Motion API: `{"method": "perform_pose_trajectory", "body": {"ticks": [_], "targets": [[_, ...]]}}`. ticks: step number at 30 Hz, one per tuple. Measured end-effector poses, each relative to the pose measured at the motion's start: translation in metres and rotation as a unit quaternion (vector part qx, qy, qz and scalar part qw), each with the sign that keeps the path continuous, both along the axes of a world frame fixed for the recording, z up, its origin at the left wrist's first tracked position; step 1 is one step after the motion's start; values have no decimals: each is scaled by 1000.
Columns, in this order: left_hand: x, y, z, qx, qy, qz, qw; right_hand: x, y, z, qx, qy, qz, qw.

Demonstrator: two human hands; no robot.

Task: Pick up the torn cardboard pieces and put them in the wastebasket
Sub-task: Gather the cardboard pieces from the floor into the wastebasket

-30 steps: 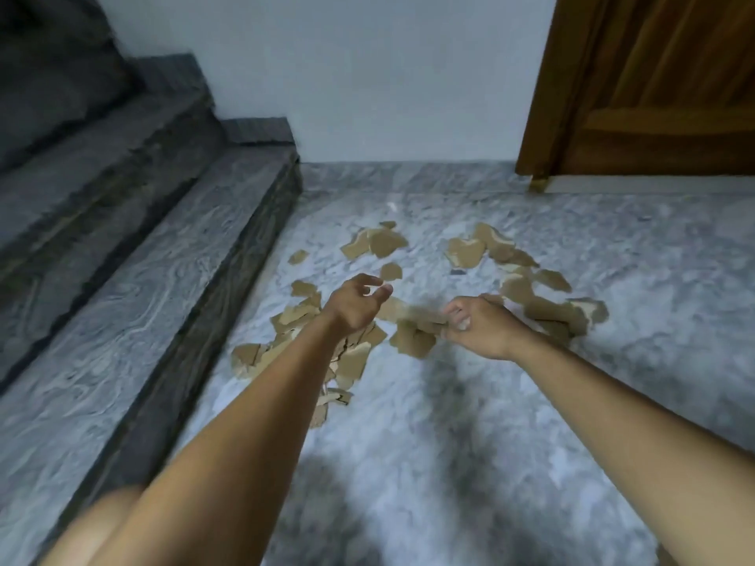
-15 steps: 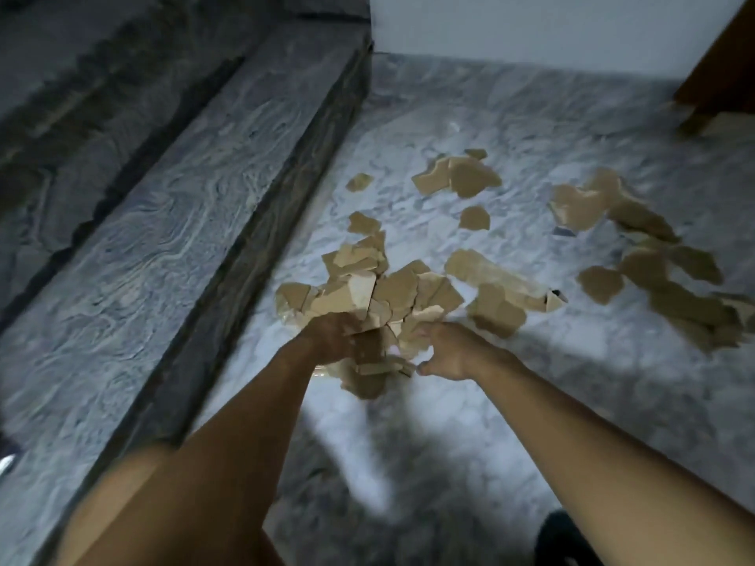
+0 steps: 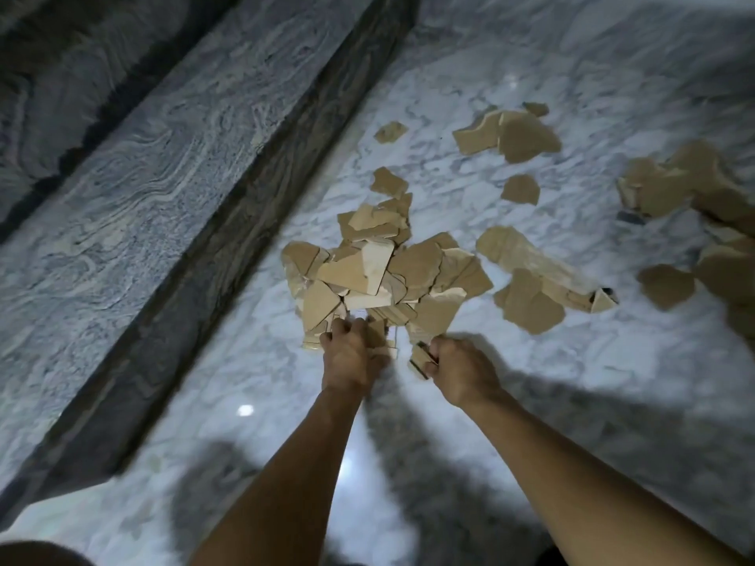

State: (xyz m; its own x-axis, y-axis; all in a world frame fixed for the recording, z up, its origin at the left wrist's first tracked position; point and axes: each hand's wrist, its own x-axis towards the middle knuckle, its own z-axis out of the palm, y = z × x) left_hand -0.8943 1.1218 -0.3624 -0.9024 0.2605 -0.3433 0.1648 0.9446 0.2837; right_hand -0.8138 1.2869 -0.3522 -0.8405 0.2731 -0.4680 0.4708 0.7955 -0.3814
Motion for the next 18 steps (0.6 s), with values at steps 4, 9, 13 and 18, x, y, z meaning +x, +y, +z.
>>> {"method": "perform_pose_trajectory", "body": {"ticks": [4,9,13,18], "targets": [[-3,-4,13,87,-47,51,994,-9,33,18,-76,10,-32,997],[1,-16,34,150,-25,61,987,-44,53,31,-13,36,-23,999],[2,-33,44,175,-46,3,984,-66,51,39,25,-1,-10,1000],[3,-42,52,195,-150,3,969,-65,31,29,122,-31,41,991]]}}
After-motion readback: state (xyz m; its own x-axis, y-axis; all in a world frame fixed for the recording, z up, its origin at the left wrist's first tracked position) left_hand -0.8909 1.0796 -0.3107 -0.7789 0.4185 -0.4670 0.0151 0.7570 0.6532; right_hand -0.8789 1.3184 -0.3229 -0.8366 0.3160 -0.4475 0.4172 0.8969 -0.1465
